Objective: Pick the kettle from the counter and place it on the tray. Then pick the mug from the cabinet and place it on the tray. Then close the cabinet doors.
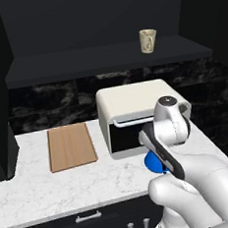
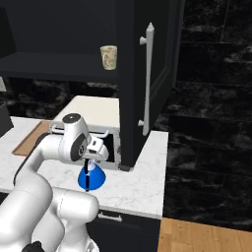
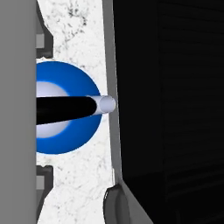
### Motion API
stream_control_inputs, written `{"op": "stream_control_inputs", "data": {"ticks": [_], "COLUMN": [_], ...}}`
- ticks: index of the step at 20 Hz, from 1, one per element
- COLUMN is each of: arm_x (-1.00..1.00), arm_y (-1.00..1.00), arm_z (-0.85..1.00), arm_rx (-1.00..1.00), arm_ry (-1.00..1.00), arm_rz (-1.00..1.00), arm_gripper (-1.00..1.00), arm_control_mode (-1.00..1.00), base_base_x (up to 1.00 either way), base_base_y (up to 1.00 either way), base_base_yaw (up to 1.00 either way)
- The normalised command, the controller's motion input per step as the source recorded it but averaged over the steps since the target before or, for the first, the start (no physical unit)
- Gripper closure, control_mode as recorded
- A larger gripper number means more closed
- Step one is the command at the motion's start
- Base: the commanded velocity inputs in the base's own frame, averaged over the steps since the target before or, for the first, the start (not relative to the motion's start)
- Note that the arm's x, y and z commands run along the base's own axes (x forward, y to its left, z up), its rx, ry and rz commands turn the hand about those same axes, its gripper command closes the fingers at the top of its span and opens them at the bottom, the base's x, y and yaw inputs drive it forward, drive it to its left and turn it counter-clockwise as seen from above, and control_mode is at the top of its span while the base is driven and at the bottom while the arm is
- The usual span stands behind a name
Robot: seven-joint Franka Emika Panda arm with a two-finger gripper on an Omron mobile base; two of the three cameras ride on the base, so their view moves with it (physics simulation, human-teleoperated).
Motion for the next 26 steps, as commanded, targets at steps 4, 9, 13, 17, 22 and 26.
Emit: {"op": "stream_control_inputs", "data": {"ticks": [4, 9, 13, 17, 22, 26], "arm_x": [-0.06, -0.1, -0.57, -0.51, -0.08, 0.22], "arm_y": [0.01, 0.0, 0.4, 1.0, 1.0, 1.0], "arm_z": [0.0, 0.01, 0.41, 0.44, 0.28, 0.71], "arm_rx": [0.0, 0.0, -0.03, -0.19, -0.29, -0.22], "arm_ry": [0.01, 0.0, -0.07, -0.07, -0.19, -0.24], "arm_rz": [0.0, 0.0, 0.11, 0.32, 0.44, 0.33], "arm_gripper": [1.0, 1.0, 1.0, 1.0, 1.0, 1.0], "arm_control_mode": [-1.0, -1.0, -1.0, -1.0, -1.0, -1.0], "base_base_x": [0.0, 0.0, 0.0, 0.0, 0.0, 0.0], "base_base_y": [0.0, 0.0, 0.0, 0.0, 0.0, 0.0], "base_base_yaw": [0.0, 0.0, 0.0, 0.0, 0.0, 0.0]}}
